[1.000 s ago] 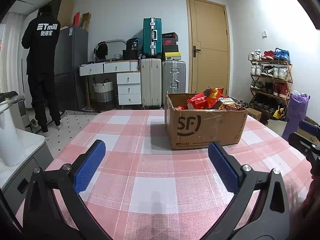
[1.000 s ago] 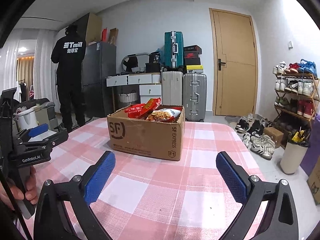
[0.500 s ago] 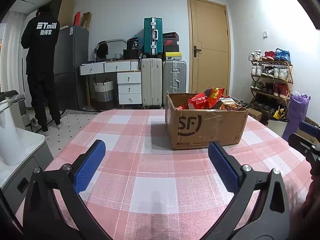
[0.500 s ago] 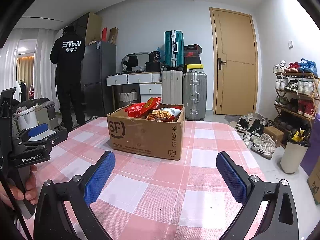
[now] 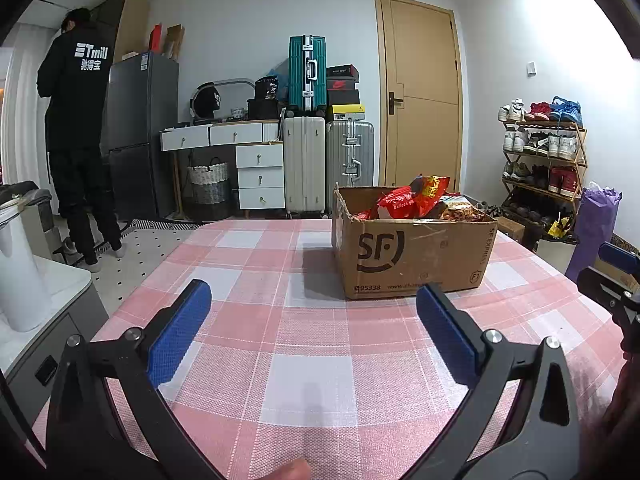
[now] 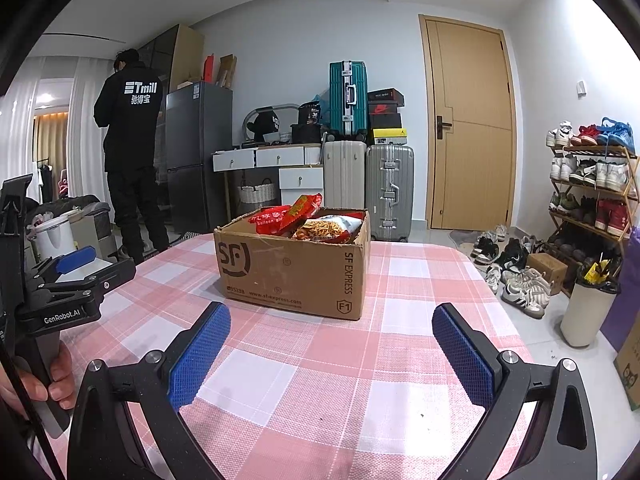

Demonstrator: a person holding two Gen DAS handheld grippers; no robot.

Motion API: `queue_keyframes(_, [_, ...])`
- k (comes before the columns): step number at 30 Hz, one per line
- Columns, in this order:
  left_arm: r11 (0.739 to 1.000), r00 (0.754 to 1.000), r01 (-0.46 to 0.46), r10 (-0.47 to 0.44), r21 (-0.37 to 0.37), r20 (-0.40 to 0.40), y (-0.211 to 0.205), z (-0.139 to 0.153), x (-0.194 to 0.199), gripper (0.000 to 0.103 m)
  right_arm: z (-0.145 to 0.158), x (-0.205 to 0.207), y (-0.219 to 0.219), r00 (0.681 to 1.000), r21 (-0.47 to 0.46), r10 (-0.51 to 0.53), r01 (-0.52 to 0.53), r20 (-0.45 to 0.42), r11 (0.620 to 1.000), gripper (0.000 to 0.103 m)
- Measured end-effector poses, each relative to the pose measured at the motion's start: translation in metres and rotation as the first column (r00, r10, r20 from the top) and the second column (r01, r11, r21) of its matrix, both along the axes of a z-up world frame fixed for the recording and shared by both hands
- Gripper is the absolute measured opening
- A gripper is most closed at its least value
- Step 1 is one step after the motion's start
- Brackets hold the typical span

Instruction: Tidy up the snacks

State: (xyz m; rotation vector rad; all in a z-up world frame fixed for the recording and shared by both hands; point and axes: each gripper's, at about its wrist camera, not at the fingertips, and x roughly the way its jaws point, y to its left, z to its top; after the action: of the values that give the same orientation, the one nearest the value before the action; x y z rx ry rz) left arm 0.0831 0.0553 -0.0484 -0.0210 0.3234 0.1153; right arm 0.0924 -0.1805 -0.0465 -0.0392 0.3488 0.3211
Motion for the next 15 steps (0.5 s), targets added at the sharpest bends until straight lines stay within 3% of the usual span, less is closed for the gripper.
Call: queue_keyframes(15, [1.0, 1.0, 0.0, 0.0, 0.0, 0.0, -0.0001, -0.0005, -0.0002, 0.102, 0.0, 0.0001, -0.0002, 1.0, 0.0, 0.0, 0.0, 0.0, 1.0, 0.103])
